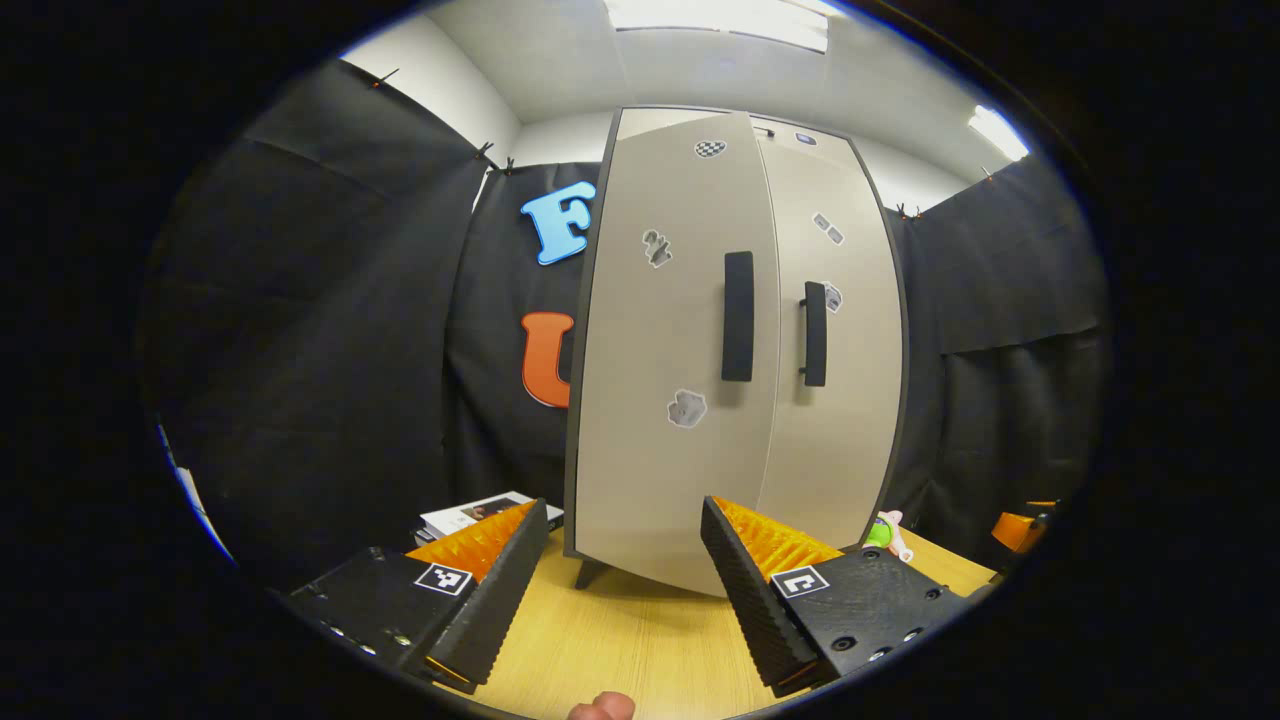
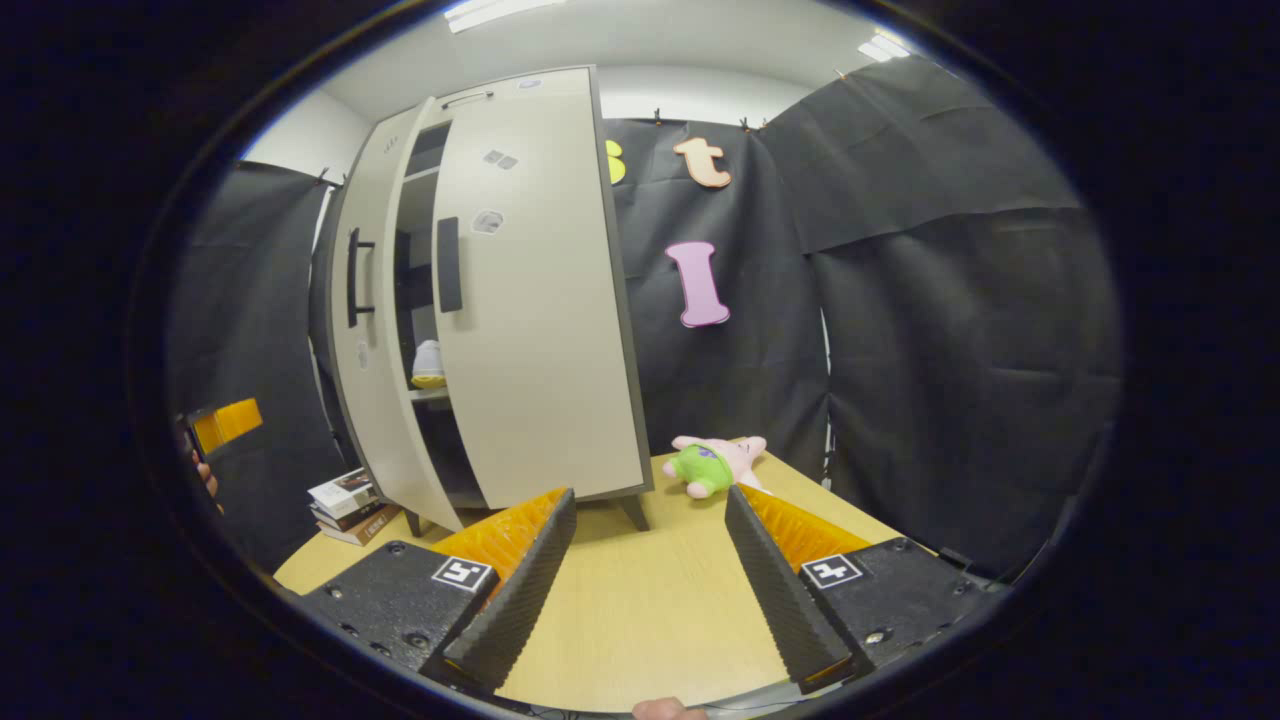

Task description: Grab one shoe with the right hand and put it into the shoe cabinet, grab the other shoe with the left hand and put it into the shoe cabinet; then close the right door with the right hand and the left door with the left hand.

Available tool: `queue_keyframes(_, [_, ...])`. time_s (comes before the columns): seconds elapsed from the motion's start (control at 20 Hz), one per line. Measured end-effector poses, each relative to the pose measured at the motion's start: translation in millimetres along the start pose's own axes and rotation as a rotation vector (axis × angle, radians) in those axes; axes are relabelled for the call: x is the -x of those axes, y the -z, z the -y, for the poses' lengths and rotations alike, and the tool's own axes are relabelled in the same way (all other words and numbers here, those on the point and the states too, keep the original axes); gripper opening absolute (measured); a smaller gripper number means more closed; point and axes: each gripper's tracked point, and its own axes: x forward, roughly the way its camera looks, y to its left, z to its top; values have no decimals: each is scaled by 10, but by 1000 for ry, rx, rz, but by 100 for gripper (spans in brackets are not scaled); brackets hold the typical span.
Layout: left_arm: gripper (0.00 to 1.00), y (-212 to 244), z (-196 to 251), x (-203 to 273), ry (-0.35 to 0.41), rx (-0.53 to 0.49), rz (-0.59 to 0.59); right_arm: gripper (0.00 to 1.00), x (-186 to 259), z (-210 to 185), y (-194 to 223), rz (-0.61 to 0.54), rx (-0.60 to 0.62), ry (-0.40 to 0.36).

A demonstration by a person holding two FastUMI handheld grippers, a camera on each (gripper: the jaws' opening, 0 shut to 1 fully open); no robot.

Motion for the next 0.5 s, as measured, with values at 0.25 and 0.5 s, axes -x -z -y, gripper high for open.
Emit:
queue_keyframes(0.25, [93,309,234,168,43,0,-61,98,68,-205,-27,-7,27,-52])
queue_keyframes(0.5, [93,456,377,228,70,-4,-83,93,84,-347,-2,-16,39,-83])
